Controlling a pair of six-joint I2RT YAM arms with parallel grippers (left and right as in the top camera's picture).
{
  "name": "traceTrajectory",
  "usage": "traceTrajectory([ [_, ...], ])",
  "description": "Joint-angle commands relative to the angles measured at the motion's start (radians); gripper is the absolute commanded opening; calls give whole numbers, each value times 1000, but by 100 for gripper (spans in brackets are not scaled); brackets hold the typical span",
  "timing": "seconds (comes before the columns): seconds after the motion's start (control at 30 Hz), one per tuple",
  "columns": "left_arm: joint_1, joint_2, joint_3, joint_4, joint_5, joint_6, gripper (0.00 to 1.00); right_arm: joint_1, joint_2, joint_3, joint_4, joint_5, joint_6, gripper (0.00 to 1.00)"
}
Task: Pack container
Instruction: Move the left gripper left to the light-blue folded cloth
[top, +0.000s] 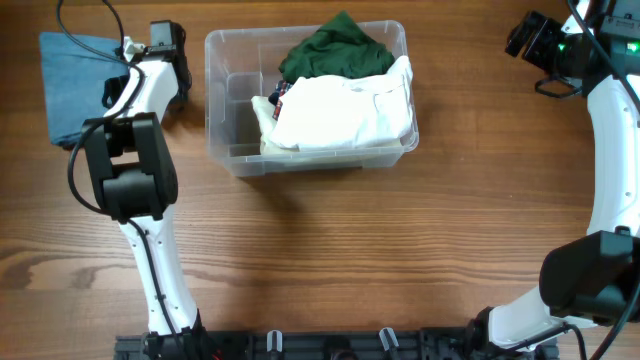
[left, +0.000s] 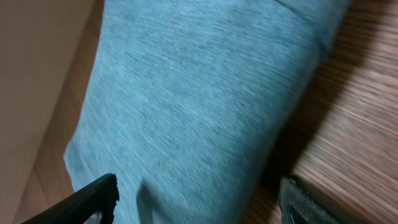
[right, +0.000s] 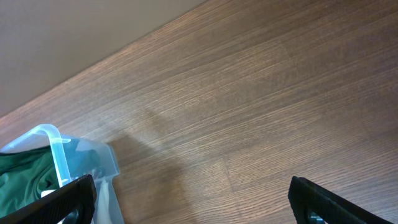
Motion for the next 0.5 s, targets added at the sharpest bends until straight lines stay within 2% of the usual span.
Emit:
traceTrajectory([
  [0.0, 31, 70, 5, 26, -18, 63, 82, 1, 13, -5, 0, 7, 14, 100],
  [0.17, 70, 128, 5, 56, -26, 117, 82, 1, 13, -5, 0, 7, 14, 100],
  [0.37, 97, 185, 5, 55, -44, 125, 81, 1, 13, -5, 0, 7, 14, 100],
  [0.43, 97, 188, 5, 56, -60, 124, 70, 1, 13, -5, 0, 7, 14, 100],
  [0.47, 97, 188, 5, 56, -64, 124, 53, 1, 13, -5, 0, 7, 14, 99],
])
